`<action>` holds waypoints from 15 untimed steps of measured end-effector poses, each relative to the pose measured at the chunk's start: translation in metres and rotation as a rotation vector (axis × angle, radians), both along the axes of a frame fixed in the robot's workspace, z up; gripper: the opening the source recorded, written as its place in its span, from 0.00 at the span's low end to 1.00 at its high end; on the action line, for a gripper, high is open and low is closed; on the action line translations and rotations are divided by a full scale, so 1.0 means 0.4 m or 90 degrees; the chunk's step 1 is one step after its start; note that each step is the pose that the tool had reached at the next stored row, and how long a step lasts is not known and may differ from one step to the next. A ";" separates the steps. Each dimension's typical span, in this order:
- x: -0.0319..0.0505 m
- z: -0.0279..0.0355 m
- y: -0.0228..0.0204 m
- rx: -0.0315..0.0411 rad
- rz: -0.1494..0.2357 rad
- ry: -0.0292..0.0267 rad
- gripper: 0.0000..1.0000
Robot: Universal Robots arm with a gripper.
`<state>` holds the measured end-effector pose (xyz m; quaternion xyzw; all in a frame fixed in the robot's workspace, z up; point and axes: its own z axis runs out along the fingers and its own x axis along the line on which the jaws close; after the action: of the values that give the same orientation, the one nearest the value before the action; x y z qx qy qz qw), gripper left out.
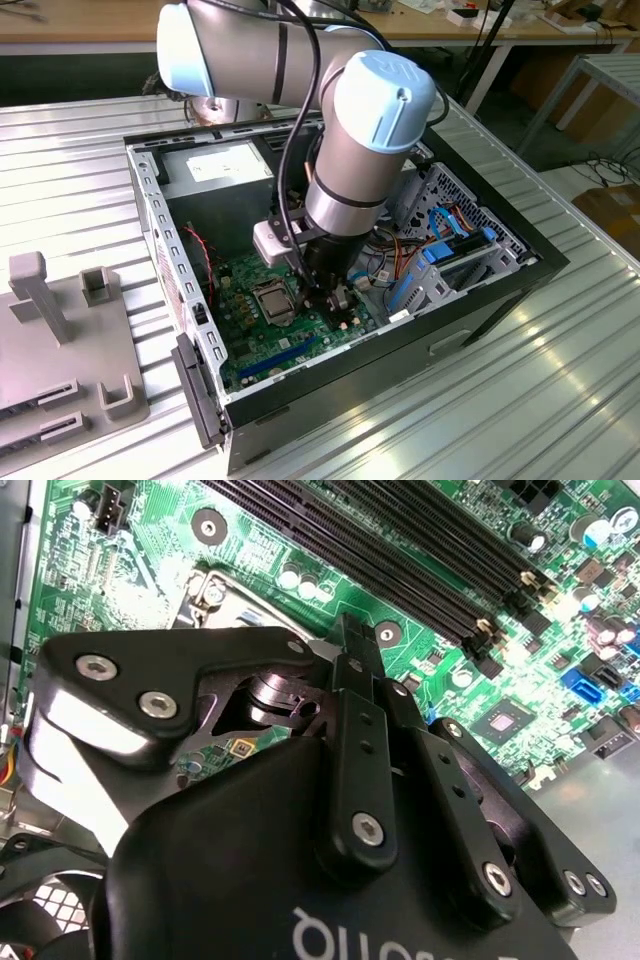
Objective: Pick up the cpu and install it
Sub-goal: 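Install the first cpu locking lever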
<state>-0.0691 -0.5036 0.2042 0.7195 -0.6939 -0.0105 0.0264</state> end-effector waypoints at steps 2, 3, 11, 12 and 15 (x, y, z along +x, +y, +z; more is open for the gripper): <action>-0.001 0.000 0.000 0.0000 0.000 0.0000 0.11; -0.002 0.000 0.000 0.0001 0.000 -0.0001 0.11; -0.010 0.001 0.000 0.0001 0.000 -0.0002 0.11; -0.010 0.001 0.000 0.0001 0.000 -0.0002 0.11; -0.012 0.002 0.000 0.0001 0.000 -0.0003 0.11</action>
<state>-0.0739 -0.5036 0.2048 0.7195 -0.6939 -0.0104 0.0262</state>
